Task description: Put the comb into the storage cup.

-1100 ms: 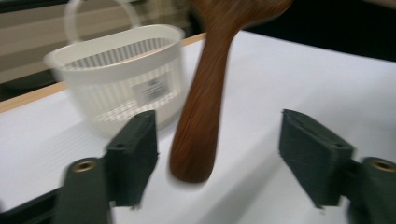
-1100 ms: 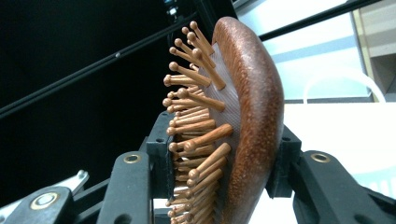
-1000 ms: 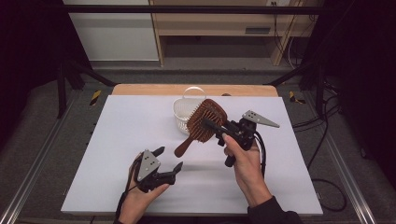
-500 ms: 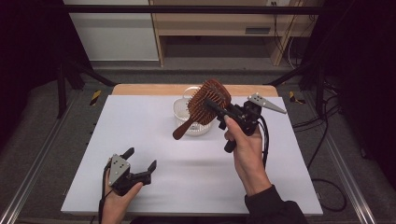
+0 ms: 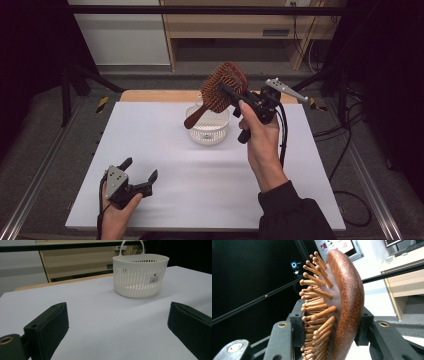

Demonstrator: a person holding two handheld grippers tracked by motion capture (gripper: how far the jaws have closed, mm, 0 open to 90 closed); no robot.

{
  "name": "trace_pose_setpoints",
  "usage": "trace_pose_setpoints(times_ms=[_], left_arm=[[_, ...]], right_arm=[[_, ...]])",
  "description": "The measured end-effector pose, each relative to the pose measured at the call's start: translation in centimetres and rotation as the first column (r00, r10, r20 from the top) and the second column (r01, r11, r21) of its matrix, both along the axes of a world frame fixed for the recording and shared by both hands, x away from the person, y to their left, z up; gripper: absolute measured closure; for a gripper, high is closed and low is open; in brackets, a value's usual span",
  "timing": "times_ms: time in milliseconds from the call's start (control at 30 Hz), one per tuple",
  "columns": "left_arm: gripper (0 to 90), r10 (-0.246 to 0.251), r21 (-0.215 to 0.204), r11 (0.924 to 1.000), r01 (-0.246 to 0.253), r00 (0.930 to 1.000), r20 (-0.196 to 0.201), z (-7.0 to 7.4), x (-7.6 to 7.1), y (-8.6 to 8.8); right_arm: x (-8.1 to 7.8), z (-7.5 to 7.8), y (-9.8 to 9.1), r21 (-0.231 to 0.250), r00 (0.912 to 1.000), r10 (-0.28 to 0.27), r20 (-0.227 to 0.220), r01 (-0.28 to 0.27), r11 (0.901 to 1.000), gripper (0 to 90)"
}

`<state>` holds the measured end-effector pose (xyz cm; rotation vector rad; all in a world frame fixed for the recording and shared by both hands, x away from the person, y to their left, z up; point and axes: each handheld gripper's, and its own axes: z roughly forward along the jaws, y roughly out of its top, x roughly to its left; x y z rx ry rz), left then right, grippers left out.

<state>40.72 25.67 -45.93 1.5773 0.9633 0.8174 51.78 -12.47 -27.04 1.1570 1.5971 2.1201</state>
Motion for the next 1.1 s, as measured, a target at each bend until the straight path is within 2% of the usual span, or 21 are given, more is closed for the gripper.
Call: trace_pose_setpoints(times_ms=[133,267,400,533,667,1100], left_arm=[[3.1,0.005,-0.016,0.9999,-0.005,1.0,0.007,0.0,0.1,0.3],[2.4,-0.011,-0.021,0.9997,0.011,0.9997,0.024,-0.1,0.2,0.5],[2.4,-0.009,-0.043,0.999,0.01,0.9997,0.023,-0.3,0.6,0.6],[2.4,-0.001,-0.045,0.999,0.002,0.9997,0.025,-0.3,0.8,0.9],[2.5,-0.003,-0.046,0.9989,0.003,0.9999,0.011,-0.5,1.0,1.0],[2.5,0.004,-0.047,0.9989,-0.004,0.9999,0.014,-0.6,1.2,1.3]], right_arm=[[1.0,0.5,0.1,-0.015,0.9999,-0.016,-0.002,0.016,0.9998,54.4],[1.8,0.8,0.1,-0.029,0.9995,-0.032,0.004,0.032,0.9991,54.2],[2.4,1.0,0.1,-0.059,0.9986,-0.052,0.013,0.053,0.9968,54.1],[3.1,1.1,-0.1,-0.077,0.9974,-0.071,0.015,0.072,0.9945,54.1],[3.6,1.0,-0.4,-0.07,0.9964,-0.083,0.015,0.084,0.994,54.0],[4.2,0.1,-0.7,-0.08,0.9939,-0.111,-0.002,0.11,0.9907,53.8]])
